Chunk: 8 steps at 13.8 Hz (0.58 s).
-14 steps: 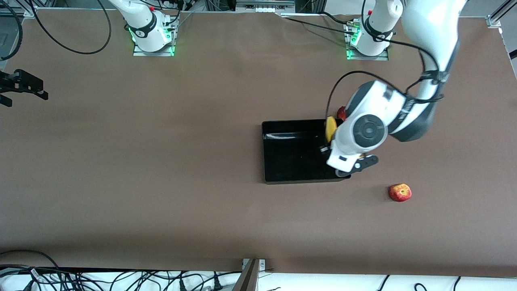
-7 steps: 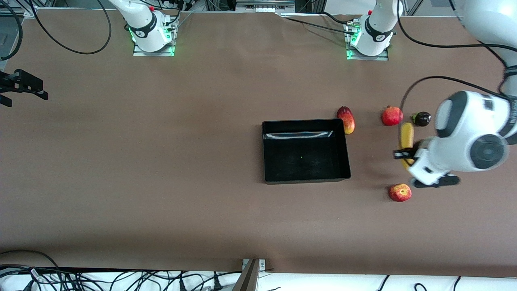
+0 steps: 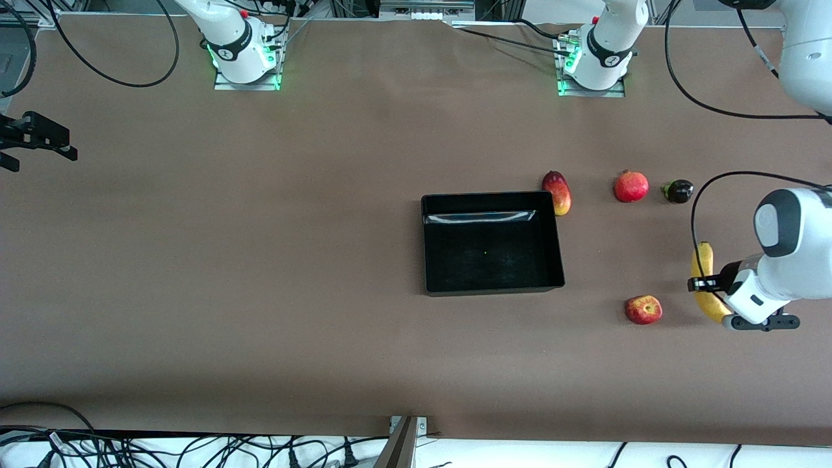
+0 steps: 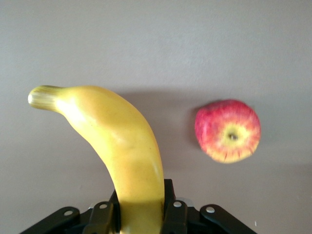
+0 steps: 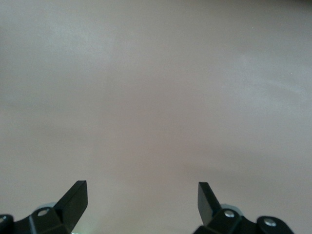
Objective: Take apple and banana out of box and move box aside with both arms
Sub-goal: 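Carry the banana beside the apple and open the left gripper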
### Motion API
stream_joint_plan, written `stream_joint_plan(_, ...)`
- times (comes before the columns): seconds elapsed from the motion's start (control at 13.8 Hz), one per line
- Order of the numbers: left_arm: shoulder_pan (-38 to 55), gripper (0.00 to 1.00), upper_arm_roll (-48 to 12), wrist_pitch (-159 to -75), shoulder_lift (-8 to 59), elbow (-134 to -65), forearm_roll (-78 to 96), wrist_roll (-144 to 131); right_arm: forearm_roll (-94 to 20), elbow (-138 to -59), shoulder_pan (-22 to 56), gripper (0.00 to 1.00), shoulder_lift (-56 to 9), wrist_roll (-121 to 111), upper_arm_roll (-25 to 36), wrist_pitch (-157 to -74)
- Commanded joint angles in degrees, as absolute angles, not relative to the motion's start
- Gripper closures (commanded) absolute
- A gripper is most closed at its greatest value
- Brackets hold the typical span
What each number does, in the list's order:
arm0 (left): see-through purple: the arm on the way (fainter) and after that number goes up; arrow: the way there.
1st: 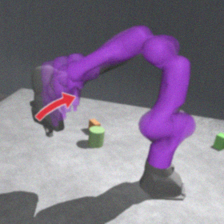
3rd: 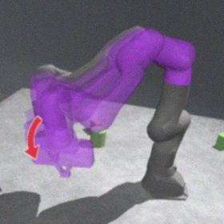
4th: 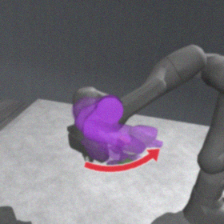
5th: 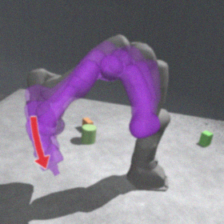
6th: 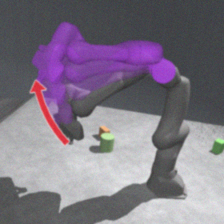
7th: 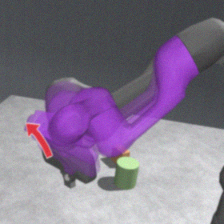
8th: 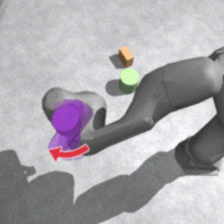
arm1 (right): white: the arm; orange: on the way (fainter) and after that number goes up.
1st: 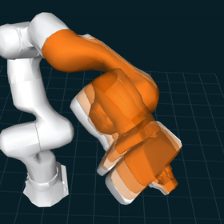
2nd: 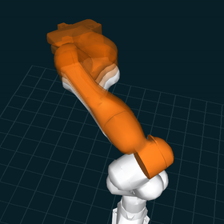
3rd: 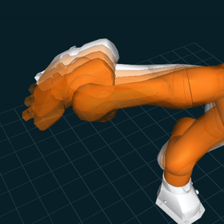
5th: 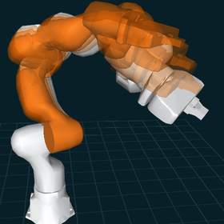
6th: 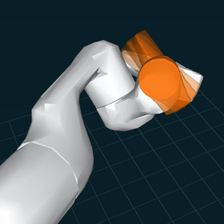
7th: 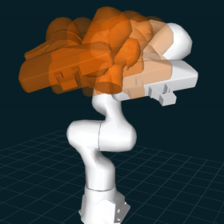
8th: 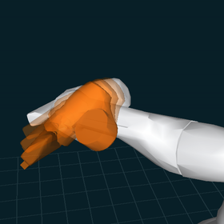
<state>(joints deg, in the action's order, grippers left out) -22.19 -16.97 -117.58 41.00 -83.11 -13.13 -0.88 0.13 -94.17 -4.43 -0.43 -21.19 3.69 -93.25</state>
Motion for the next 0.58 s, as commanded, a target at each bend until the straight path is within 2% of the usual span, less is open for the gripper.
stream_joint_plan(0.0,-21.8,1.0,-17.0,-121.2,42.8,-82.7,-14.0,-0.9,0.2,-93.3,-5.3,0.0,-0.6,-20.8,2.9,-92.5)
stream_joint_plan(0.51,-21.8,1.0,-15.1,-129.3,47.7,-81.4,-16.2,-1.1,0.4,-93.2,-2.6,0.0,-0.8,-20.9,2.3,-92.5)
